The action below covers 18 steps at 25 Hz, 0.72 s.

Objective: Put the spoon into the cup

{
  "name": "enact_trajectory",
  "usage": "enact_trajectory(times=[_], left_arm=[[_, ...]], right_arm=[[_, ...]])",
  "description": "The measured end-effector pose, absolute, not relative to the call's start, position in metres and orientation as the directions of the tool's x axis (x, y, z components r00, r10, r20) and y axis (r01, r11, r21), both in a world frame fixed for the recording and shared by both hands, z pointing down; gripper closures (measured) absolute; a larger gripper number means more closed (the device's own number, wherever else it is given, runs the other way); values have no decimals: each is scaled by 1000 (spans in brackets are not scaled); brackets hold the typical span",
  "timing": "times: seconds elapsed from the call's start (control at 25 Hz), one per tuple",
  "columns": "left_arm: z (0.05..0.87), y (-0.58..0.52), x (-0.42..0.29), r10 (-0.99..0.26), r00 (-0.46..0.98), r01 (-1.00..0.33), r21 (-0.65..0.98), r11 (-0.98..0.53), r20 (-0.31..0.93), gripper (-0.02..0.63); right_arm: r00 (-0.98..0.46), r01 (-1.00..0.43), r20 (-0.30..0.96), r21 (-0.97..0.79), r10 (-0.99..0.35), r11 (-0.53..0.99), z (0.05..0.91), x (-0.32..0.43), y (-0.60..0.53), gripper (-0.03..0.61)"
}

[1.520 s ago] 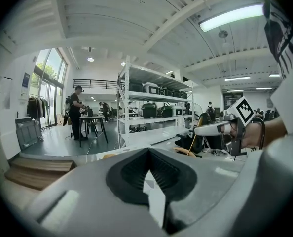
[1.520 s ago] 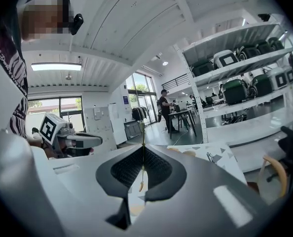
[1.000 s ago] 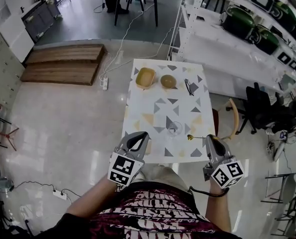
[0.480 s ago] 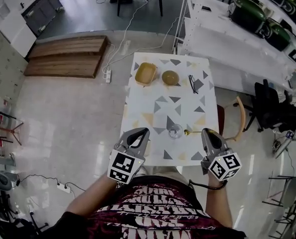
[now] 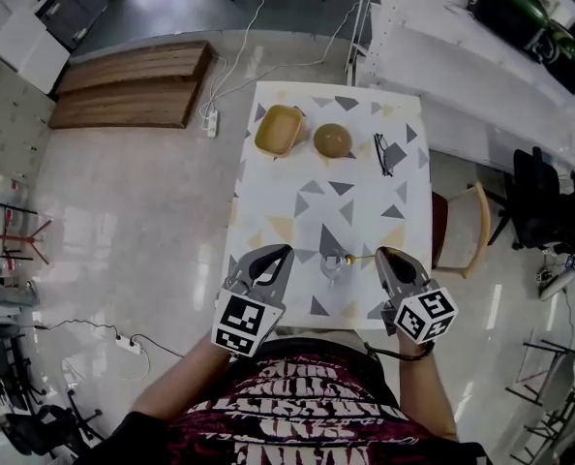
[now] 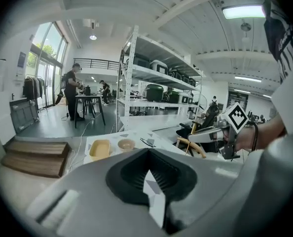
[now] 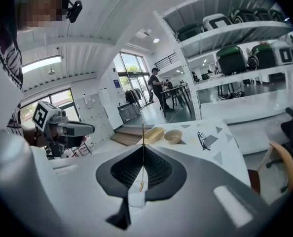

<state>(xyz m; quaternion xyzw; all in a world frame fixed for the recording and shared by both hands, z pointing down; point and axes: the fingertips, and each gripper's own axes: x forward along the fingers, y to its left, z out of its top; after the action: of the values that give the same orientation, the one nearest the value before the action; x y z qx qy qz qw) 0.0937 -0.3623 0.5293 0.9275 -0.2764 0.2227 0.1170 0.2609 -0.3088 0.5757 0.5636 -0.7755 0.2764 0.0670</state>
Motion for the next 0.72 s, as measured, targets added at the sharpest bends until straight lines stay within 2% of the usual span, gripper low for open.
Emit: enact_trajectory(times=[0.4, 0.72], left_arm=[[581, -372, 104, -421, 695, -602, 151, -784, 583, 614], [601, -374, 103, -412, 670, -621, 163, -767, 618, 614]], right_arm=[[-449, -858, 492, -471, -745, 206, 648, 251, -324, 546], [-511, -836, 540, -492, -669, 242, 691, 227, -327, 546]])
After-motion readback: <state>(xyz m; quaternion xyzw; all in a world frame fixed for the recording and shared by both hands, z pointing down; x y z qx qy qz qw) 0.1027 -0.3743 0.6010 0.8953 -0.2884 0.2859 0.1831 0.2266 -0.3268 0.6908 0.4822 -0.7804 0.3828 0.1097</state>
